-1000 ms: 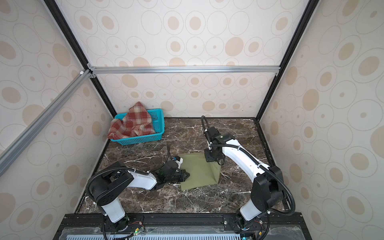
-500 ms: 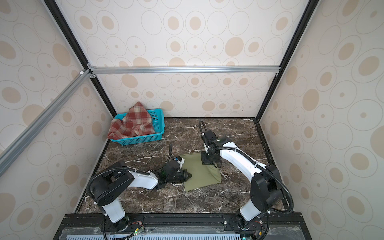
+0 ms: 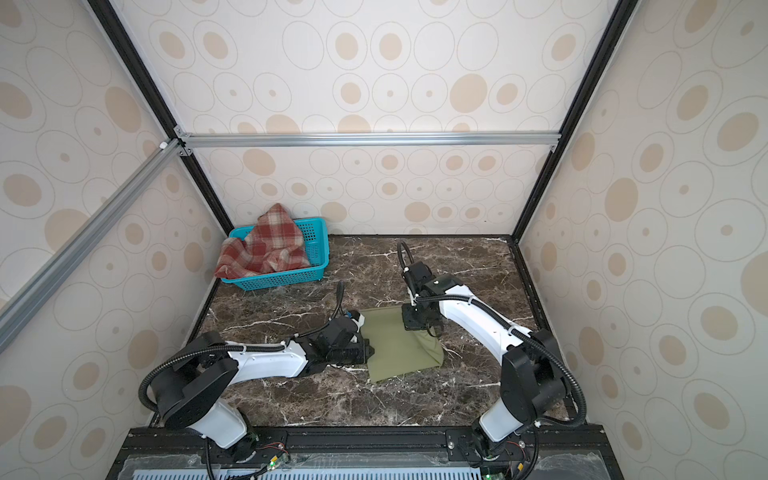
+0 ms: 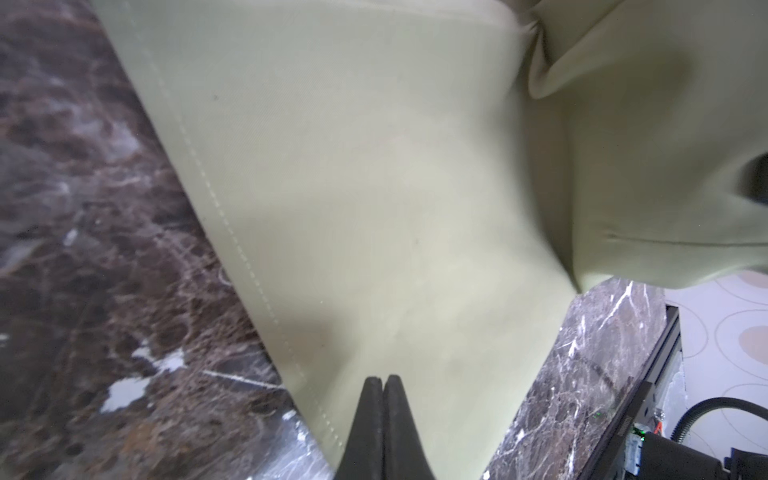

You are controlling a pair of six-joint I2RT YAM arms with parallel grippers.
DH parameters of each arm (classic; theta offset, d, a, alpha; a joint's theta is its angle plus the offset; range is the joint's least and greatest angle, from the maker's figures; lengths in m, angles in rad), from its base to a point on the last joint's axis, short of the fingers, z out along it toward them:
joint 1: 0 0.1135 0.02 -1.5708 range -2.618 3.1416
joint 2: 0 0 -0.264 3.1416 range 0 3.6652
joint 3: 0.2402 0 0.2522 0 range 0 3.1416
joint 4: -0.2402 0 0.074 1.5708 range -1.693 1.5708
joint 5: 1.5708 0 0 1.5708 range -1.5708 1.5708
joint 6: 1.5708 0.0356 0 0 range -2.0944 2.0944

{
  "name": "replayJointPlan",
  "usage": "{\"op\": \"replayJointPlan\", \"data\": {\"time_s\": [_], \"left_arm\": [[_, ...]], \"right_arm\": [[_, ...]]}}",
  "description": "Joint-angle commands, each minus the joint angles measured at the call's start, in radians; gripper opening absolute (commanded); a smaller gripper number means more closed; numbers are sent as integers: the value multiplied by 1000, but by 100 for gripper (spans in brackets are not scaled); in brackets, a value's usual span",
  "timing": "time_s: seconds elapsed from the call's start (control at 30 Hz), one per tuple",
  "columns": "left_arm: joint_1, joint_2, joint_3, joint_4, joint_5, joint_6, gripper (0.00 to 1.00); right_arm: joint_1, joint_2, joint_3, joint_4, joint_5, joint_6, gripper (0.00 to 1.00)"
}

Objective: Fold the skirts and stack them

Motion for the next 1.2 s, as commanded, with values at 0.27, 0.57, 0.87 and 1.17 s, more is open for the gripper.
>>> {"op": "replayJointPlan", "data": {"time_s": [0.27,0.57,0.87,1.17], "left_arm": [[-15,104,-79,190,38,-63,0],[-31,141,-80,246,54,-87,0],[-51,174,-87,290,63,-110,0],[-51,177,-93,298,62,-109,0]], "right_arm": [[69,16,-7,19,-25,79,0],[96,46,-49,94,-31,169,0],[130,72,-74,161,-56,248,0],[145,78,-124,256,-103,329,0]]}}
